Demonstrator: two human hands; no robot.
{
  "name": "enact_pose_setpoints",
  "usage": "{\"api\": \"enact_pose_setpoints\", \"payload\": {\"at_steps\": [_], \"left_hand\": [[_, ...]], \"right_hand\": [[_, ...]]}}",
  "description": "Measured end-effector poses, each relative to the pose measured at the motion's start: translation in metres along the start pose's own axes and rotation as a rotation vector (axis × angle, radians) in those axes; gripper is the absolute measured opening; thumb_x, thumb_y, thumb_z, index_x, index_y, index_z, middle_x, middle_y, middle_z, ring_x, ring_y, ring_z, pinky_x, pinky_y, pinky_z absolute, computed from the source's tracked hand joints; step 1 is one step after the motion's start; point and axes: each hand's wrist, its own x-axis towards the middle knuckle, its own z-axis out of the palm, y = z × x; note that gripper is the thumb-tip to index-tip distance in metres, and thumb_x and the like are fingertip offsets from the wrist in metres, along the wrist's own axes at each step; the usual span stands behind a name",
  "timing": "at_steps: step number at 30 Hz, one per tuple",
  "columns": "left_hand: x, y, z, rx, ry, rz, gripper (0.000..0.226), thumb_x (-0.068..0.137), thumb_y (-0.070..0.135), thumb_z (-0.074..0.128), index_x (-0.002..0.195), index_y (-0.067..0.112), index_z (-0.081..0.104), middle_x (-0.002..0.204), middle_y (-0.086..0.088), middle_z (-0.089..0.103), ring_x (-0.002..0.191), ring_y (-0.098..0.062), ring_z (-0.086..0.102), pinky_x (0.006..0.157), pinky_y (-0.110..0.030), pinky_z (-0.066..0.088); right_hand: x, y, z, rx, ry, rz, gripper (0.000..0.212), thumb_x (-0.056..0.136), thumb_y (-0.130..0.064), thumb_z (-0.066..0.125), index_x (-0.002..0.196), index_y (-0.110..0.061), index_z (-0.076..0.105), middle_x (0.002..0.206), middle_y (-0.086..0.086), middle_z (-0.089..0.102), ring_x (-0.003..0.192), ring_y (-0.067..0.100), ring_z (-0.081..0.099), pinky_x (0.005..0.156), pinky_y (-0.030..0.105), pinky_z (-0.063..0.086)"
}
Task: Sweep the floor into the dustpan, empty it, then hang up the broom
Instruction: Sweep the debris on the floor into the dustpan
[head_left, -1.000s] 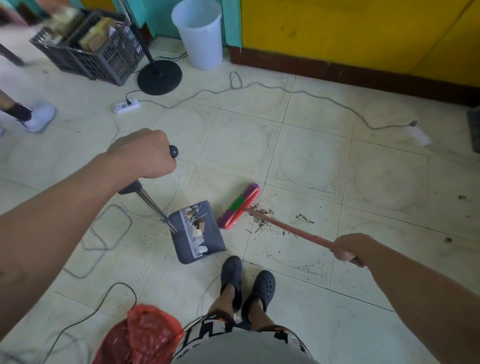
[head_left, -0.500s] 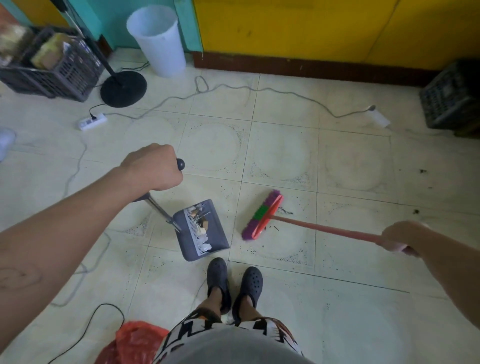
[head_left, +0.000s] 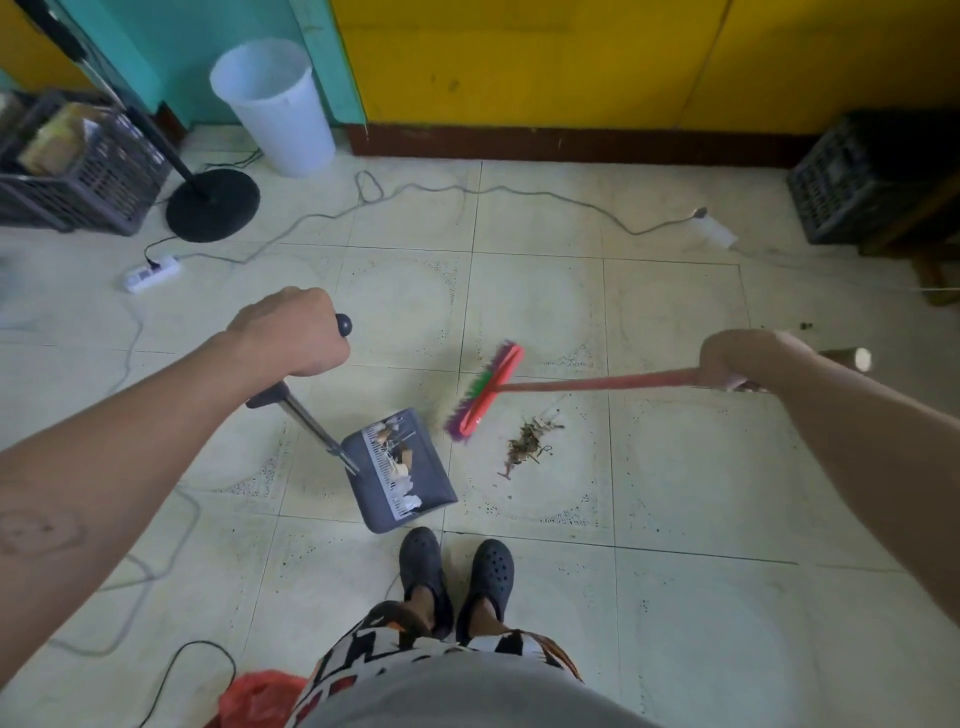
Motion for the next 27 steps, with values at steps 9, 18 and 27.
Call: {"api": "enact_pose_setpoints", "payload": {"at_steps": [9, 18, 27], "left_hand": [[0.003, -0.004, -0.013, 0.052, 0.030, -0.032, 0.010, 0.084, 0.020, 0.053, 0.077, 0.013, 0.052, 0.073, -0.007, 0.047, 0.073, -0.032, 0.056, 0.063, -0.031, 0.042], [0.015, -0.010, -0.014, 0.137, 0.048, -0.053, 0.022, 0.083, 0.019, 0.054, 0.065, 0.012, 0.045, 0.069, -0.008, 0.046, 0.075, -0.031, 0.052, 0.065, -0.032, 0.039], [0.043, 0.012, 0.007, 0.143, -0.007, 0.091, 0.009, 0.084, 0.023, 0.054, 0.091, 0.018, 0.056, 0.078, -0.004, 0.047, 0.078, -0.031, 0.053, 0.067, -0.030, 0.041]], "right_hand": [[0.039, -0.099, 0.041, 0.254, -0.125, -0.141, 0.019, 0.099, -0.010, 0.042, 0.099, 0.008, 0.049, 0.092, 0.014, 0.061, 0.048, 0.012, 0.042, 0.061, 0.021, 0.045], [0.060, -0.149, 0.103, 0.059, -0.102, -0.262, 0.046, 0.093, -0.007, 0.048, 0.138, -0.010, 0.044, 0.090, 0.003, 0.062, 0.059, 0.012, 0.053, 0.059, 0.024, 0.049], [0.061, -0.044, 0.143, 0.033, -0.134, 0.007, 0.034, 0.097, -0.018, 0.041, 0.130, -0.023, 0.047, 0.083, -0.005, 0.058, 0.055, 0.004, 0.048, 0.053, 0.016, 0.043]]}}
